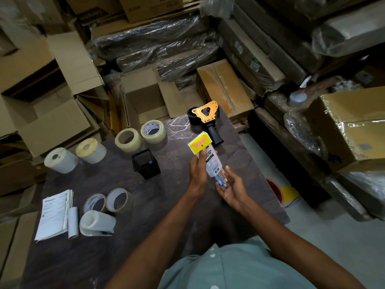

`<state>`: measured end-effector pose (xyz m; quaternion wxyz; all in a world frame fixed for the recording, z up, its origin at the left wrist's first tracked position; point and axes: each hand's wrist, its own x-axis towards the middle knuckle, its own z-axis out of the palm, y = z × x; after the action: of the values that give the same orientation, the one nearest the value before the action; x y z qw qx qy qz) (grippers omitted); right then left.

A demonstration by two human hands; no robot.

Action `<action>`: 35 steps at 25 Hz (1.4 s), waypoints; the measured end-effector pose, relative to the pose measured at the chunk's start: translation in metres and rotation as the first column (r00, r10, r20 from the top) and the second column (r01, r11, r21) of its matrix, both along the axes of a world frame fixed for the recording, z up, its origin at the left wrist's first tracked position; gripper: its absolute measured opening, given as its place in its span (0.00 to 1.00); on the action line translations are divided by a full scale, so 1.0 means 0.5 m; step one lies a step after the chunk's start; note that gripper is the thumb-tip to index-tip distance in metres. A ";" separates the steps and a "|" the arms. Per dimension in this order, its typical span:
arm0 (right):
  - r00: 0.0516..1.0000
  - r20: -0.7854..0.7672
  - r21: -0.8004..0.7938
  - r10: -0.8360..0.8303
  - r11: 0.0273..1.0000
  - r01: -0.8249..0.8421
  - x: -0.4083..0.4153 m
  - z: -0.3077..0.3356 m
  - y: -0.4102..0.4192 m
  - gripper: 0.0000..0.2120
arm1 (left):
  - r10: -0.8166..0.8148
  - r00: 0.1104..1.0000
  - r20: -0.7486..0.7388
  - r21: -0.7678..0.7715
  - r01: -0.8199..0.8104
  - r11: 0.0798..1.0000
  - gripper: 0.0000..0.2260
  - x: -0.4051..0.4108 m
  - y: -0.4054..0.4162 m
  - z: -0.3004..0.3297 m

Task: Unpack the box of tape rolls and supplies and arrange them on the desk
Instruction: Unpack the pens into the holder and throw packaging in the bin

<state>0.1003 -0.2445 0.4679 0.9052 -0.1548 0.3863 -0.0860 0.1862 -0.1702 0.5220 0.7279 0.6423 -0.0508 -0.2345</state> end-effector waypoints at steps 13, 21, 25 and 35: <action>0.978 0.206 0.063 0.023 0.997 -0.037 -0.020 0.026 -0.001 0.13 | 0.083 0.994 -0.068 -0.102 -0.089 0.991 0.12 0.033 0.014 0.007; 0.985 0.164 0.015 0.061 0.998 -0.064 -0.019 0.008 0.003 0.19 | 0.107 0.985 -0.134 -0.120 -0.123 0.985 0.14 0.053 0.035 -0.012; 0.996 0.081 -0.012 0.026 1.000 -0.025 -0.031 -0.005 0.003 0.19 | 0.247 0.960 -0.133 -0.024 -0.252 0.967 0.17 0.090 0.053 -0.040; 0.993 -0.099 -0.009 -0.062 0.998 0.062 -0.086 -0.047 -0.007 0.22 | 0.379 0.921 -0.087 0.122 -0.368 0.922 0.11 0.132 0.097 -0.061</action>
<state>0.0572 -0.2483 0.4442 0.8813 -0.1496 0.4352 -0.1075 0.2523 -0.1218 0.4915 0.7268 0.6632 0.1245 -0.1283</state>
